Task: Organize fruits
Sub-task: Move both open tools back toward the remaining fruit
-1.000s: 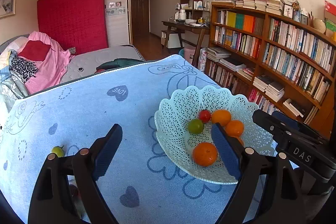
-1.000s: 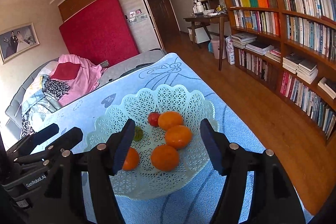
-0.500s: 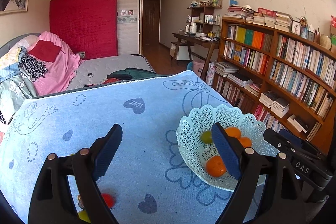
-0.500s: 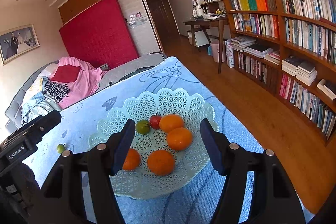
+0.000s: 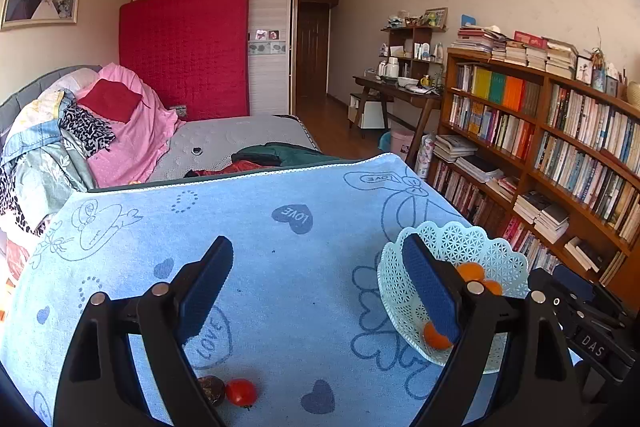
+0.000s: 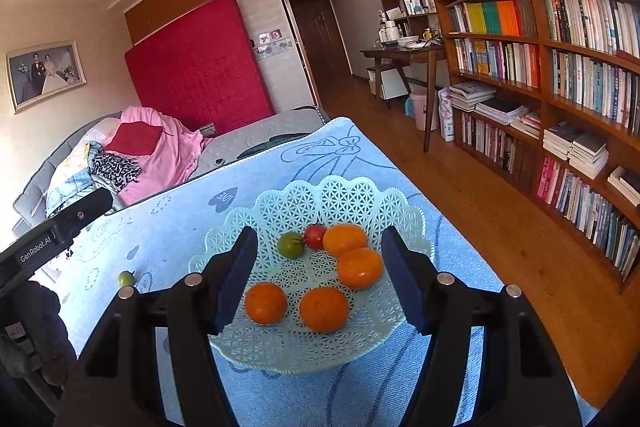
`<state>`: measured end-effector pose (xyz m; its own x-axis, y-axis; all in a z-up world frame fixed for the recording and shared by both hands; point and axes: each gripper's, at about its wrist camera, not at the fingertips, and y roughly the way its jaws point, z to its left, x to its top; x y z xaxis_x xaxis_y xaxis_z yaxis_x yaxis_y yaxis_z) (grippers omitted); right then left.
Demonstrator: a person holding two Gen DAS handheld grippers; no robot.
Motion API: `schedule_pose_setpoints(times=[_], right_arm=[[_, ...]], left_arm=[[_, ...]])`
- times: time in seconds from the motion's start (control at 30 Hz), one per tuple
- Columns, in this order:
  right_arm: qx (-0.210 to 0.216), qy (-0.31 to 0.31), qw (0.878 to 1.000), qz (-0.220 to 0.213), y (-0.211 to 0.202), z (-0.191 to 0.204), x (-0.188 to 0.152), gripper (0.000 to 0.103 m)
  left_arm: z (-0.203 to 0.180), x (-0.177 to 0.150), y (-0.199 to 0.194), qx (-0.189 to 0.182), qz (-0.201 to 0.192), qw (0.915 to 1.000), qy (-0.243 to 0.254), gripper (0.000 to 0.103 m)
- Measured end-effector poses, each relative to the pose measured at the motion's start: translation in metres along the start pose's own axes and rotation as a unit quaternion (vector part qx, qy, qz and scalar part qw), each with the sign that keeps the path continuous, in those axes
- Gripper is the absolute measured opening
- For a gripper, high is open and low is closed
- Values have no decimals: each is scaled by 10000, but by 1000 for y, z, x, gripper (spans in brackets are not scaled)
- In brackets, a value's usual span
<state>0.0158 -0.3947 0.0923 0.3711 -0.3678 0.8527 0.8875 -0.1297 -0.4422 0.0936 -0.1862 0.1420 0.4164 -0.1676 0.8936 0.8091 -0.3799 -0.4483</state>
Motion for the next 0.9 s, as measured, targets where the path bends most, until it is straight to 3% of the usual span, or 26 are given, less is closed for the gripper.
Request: schedule_pose_setpoints(times=[0.9], right_arm=[[656, -793, 9937, 442, 4, 70, -27, 66]], left_arm=[[67, -3, -12, 784, 458, 9959, -4, 88]])
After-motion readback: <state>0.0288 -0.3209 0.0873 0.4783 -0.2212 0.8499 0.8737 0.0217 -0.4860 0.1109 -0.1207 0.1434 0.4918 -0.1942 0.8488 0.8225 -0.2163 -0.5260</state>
